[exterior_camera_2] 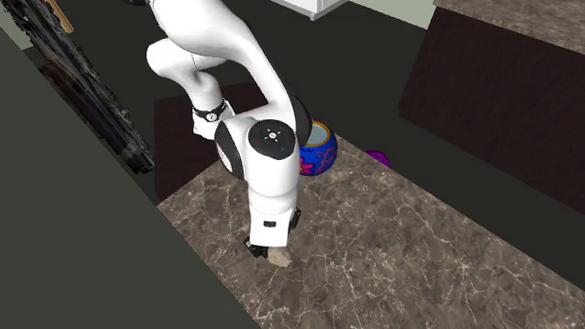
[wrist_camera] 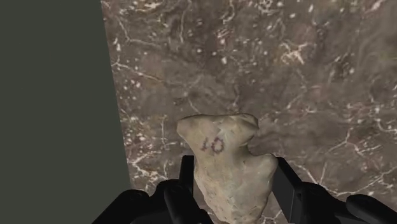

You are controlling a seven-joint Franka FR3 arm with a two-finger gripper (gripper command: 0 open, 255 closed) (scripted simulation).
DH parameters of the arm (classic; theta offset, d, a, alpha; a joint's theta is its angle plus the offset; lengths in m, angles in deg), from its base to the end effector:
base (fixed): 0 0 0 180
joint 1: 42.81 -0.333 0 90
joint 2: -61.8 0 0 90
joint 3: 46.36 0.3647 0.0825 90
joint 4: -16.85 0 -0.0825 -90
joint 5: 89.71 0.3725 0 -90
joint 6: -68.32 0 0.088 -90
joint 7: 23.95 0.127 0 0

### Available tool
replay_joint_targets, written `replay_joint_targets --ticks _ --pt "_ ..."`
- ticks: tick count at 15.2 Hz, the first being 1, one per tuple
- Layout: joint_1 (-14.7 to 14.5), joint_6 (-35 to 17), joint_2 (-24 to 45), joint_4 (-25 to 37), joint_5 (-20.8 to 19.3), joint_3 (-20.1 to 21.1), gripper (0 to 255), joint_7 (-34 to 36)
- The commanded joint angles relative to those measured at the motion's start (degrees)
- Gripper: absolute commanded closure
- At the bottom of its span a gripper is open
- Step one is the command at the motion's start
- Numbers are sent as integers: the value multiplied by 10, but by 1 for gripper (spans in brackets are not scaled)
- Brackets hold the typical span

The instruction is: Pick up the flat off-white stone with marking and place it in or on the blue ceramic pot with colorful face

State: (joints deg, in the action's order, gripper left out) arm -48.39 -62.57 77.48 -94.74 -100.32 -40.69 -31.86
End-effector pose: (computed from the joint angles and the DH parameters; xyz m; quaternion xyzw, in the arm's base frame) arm 0.6107 0.1106 0.3818 0.9730 0.2210 0.0344 0.0576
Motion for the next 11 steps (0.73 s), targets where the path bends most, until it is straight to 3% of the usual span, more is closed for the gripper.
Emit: replay_joint_targets --ticks 1,11 --pt "0 14 -9 5 3 1 255 -2" --pt "1 81 -41 40 14 4 255 -15"
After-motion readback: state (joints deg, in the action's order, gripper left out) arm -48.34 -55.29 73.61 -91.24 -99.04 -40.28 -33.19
